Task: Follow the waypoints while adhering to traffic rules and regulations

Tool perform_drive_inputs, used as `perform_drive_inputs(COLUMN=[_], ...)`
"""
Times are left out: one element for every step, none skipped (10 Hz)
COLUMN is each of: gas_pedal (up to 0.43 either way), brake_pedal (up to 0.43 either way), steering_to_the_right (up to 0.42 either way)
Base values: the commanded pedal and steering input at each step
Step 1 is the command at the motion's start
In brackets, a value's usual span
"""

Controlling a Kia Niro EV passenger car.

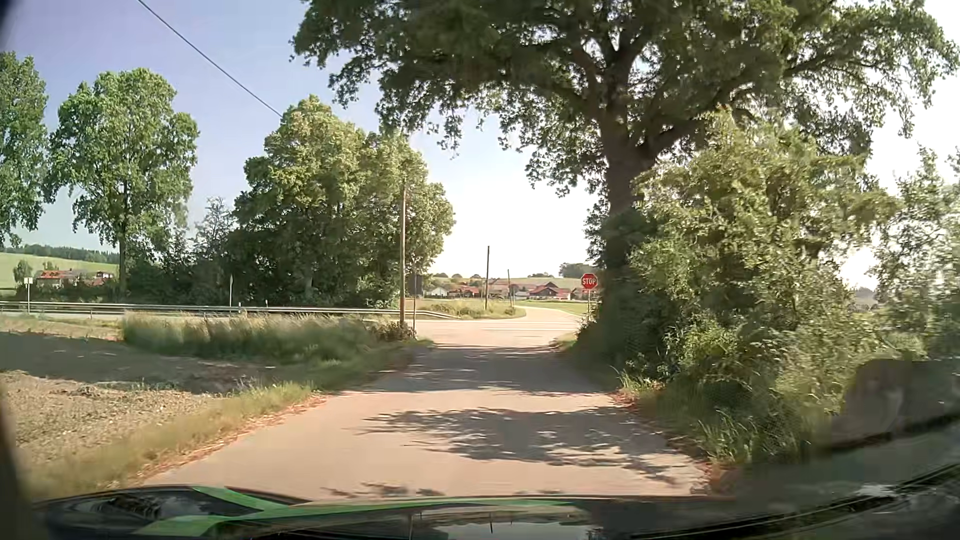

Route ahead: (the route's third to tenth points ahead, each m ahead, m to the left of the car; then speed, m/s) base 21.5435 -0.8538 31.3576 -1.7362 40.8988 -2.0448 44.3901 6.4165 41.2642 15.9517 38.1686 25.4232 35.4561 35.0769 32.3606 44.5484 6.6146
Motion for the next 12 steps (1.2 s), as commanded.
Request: perform_drive_inputs(gas_pedal=[0.028, 0.028, 0.028, 0.028, 0.028, 0.028, 0.020, 0.000, 0.000, 0.000, 0.000, 0.000], brake_pedal=[0.000, 0.000, 0.000, 0.000, 0.000, 0.000, 0.000, 0.000, 0.000, 0.000, 0.000, 0.000], steering_to_the_right=[-0.012, -0.011, -0.009, -0.007, -0.005, -0.003, -0.001, 0.000, 0.000, 0.001, 0.002, 0.002])
